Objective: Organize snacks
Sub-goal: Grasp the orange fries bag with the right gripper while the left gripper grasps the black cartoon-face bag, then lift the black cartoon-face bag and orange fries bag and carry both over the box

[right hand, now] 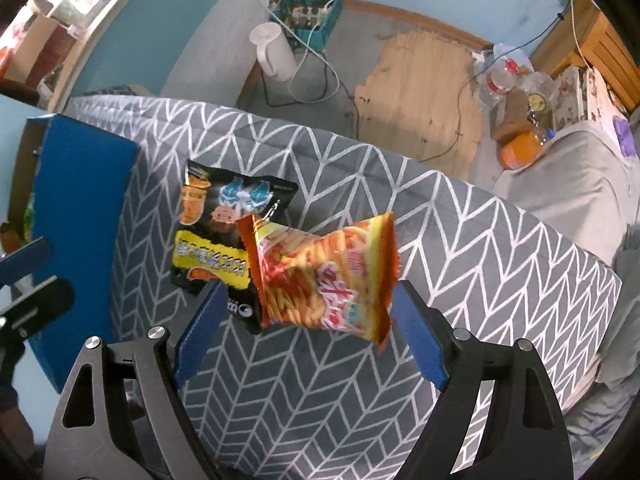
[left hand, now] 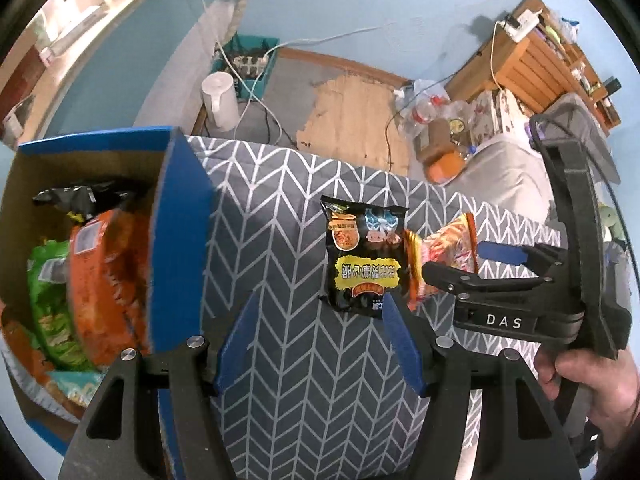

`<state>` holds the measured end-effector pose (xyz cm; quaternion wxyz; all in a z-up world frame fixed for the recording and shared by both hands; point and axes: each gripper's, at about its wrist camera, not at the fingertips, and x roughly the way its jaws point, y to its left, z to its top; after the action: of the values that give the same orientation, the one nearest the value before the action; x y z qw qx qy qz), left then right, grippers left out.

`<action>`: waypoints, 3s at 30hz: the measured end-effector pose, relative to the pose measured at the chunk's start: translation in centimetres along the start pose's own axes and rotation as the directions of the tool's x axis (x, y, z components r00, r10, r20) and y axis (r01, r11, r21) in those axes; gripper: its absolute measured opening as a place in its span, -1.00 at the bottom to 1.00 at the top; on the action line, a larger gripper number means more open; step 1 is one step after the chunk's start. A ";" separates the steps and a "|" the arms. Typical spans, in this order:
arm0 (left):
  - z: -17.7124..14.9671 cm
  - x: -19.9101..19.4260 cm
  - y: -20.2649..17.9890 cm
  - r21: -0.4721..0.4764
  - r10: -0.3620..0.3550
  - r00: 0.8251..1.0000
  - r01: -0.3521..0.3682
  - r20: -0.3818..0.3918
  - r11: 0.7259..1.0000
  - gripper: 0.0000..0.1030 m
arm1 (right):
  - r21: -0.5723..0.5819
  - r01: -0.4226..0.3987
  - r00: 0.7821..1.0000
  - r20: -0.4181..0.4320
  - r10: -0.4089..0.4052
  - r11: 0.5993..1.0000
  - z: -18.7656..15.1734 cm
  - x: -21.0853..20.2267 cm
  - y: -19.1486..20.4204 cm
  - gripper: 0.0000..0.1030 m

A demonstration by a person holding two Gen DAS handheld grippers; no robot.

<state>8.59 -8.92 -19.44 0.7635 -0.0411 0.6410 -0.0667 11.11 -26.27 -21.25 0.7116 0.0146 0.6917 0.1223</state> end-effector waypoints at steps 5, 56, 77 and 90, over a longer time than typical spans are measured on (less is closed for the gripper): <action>0.5 1.9 0.3 -0.018 0.018 1.000 -0.019 -0.017 1.000 0.27 | -0.005 0.018 1.000 -0.014 -0.018 1.000 0.6 1.5 0.0 0.64; 1.3 10.8 -5.3 0.039 0.109 0.990 -0.106 -0.089 0.994 0.11 | 0.182 -0.029 0.999 0.051 0.020 0.983 -8.9 -2.5 -7.6 0.01; -1.4 -0.4 -2.2 0.005 0.045 0.999 -0.045 -0.001 0.999 0.11 | 0.095 -0.039 0.994 0.105 0.029 0.995 -7.7 -7.6 -2.2 0.01; -3.6 -6.8 2.9 -0.057 0.049 0.995 -0.044 0.089 0.997 0.11 | -0.023 -0.081 0.988 0.127 0.083 0.996 -6.6 -9.7 4.0 0.01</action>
<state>3.99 -4.88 -13.88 0.7918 -0.0498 0.6081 -0.0293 3.87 -25.24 -11.27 0.7490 0.0446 0.6422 0.1565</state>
